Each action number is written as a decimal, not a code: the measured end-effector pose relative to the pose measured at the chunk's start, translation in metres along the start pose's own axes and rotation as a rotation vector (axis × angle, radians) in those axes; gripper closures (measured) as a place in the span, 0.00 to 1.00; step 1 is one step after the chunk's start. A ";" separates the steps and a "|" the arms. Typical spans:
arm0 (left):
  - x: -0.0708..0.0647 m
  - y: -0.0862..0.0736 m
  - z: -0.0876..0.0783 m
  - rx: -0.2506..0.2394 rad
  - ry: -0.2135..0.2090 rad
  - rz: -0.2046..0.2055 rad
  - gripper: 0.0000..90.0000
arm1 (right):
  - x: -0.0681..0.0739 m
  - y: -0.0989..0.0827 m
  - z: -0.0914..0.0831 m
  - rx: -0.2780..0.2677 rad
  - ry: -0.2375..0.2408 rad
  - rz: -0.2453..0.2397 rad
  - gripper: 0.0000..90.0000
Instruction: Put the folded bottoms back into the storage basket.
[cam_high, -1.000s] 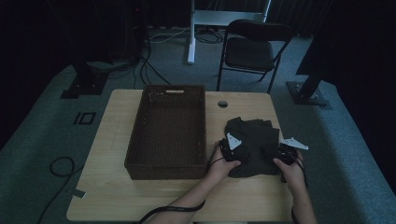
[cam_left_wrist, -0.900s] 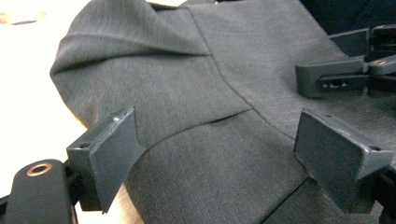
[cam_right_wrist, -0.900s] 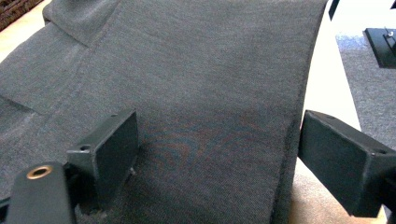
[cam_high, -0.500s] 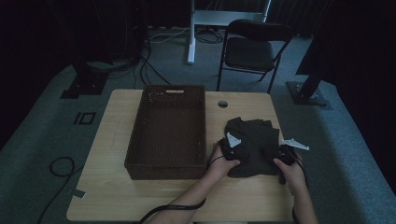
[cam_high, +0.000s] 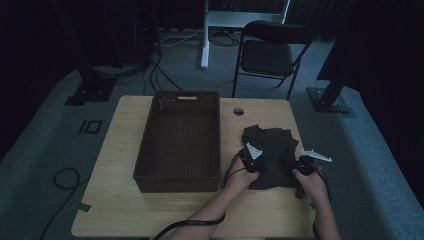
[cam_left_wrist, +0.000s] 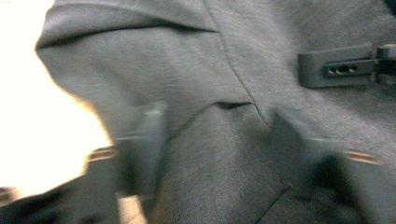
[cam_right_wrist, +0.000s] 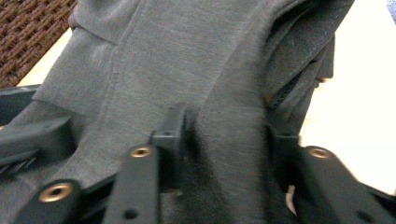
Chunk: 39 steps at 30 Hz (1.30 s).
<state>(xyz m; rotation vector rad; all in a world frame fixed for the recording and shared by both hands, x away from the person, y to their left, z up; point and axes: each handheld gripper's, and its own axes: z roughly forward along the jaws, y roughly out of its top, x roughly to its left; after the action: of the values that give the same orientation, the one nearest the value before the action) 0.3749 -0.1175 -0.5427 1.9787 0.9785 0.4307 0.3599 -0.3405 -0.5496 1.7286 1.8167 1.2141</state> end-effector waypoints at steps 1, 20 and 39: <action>-0.004 0.000 0.000 -0.007 0.055 0.061 0.69 | 0.001 0.000 -0.001 -0.004 -0.002 0.004 0.72; -0.007 0.012 -0.015 -0.081 0.072 0.113 0.88 | 0.018 0.014 -0.018 -0.045 -0.038 -0.021 0.81; 0.001 0.057 -0.053 -0.158 0.055 0.118 0.88 | 0.037 0.050 -0.045 -0.111 0.005 -0.004 0.82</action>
<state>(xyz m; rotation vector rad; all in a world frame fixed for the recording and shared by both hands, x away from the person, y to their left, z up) 0.3703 -0.1060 -0.4655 1.8952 0.8381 0.6126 0.3505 -0.3268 -0.4752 1.6615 1.7203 1.2939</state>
